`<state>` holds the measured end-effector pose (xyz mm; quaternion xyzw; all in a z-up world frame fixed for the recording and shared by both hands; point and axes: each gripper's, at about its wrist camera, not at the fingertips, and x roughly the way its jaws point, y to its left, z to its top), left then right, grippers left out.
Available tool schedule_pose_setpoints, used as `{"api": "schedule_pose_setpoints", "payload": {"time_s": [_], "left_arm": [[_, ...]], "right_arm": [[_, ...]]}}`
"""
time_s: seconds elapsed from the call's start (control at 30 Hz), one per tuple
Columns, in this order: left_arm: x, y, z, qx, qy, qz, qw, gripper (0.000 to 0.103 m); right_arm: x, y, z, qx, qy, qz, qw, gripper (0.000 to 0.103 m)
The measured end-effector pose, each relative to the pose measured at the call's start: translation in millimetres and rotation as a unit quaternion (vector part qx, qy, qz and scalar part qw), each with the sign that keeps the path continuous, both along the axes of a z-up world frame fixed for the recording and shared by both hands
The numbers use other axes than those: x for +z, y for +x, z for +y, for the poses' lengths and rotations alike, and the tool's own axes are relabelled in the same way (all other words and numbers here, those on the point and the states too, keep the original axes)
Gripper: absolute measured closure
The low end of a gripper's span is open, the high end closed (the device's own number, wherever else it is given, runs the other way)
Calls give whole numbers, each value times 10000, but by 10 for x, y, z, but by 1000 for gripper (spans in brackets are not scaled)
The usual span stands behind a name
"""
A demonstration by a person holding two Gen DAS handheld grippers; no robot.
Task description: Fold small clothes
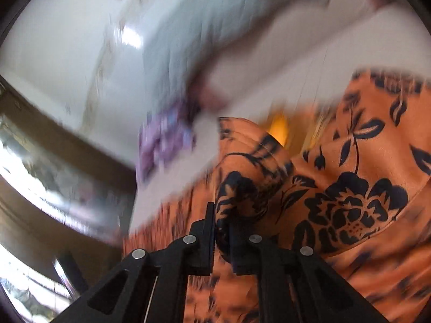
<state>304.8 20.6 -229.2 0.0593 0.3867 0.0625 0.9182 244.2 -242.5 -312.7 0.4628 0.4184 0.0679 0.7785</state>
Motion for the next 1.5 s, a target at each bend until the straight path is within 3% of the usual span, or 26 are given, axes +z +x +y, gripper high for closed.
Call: {"api": "schedule_pose_setpoints", "payload": {"time_s": [0.07, 0.1, 0.2, 0.3, 0.33, 0.37, 0.4, 0.43, 0.47, 0.5, 0.57, 0.67, 0.73, 0.77, 0.87, 0.93, 0.97, 1.03, 1.17, 1.3, 1.5], "left_arm": [[-35, 43, 57, -42, -180, 118, 9998, 0], [-49, 49, 53, -83, -270, 154, 9995, 0], [-54, 39, 12, -282, -597, 226, 9976, 0], [-82, 28, -162, -731, -986, 463, 9914, 0], [-109, 31, -227, -864, -1088, 570, 9887, 0], [-135, 36, -289, -963, -1186, 661, 9860, 0], [-173, 41, -360, -1075, -1292, 778, 9827, 3], [-221, 42, -437, -1207, -1396, 920, 9785, 7], [-276, 47, -499, -1334, -1509, 1082, 9735, 22], [-362, 60, -576, -1475, -1667, 1342, 9656, 40], [-501, 69, -685, -1625, -1854, 1716, 9538, 55], [-674, 24, -864, -1676, -1814, 2165, 9445, 55], [-673, -15, -927, -1741, -1670, 2101, 9474, 48], [-671, -30, -952, -1777, -1636, 2074, 9480, 36], [-654, -11, -1014, -1817, -1632, 2005, 9488, 34], [-611, 7, -1062, -1926, -1593, 1873, 9500, 59], [-613, 40, -1093, -1952, -1529, 1847, 9510, 85], [-577, 81, -1166, -2107, -1522, 1687, 9508, 92], [-354, 93, -1150, -2330, -1667, 1120, 9515, 95], [-189, 158, -1016, -2099, -1122, 522, 9699, 95], [-338, 392, -754, -1469, -611, 705, 9847, 95]], "right_arm": [[-50, -73, 247, 541, 167, 91, 9984, 28], [-36, -166, 282, 582, 129, 25, 9982, 24], [76, -354, 127, 695, -159, -95, 9974, 24], [180, -666, -190, 139, -590, -126, 9981, 26], [225, -750, -300, -65, -780, -152, 9968, 31], [257, -830, -435, -312, -979, -235, 9944, 45], [285, -900, -570, -563, -1121, -301, 9916, 49], [297, -946, -680, -800, -1182, -319, 9892, 57], [280, -1000, -827, -1061, -1199, -278, 9867, 60], [260, -1040, -938, -1255, -1204, -216, 9845, 60], [232, -995, -1175, -1499, -1168, -70, 9818, 60], [246, -942, -1296, -1544, -1165, -75, 9811, 60], [250, -883, -1306, -1510, -1404, -11, 9785, 60], [237, -827, -1327, -1465, -1517, 61, 9775, 60], [161, -742, -1375, -1495, -1391, 176, 9788, 60], [82, -792, -1461, -1573, -1190, 269, 9800, 60], [34, -788, -1510, -1635, -1035, 306, 9806, 60], [-30, -834, -1568, -1714, -1000, 342, 9795, 60], [-109, -806, -1586, -1738, -896, 437, 9797, 60], [-55, -849, -1568, -1791, -992, 344, 9782, 60], [-1, -813, -1448, -1585, -1098, 112, 9812, 60]]}}
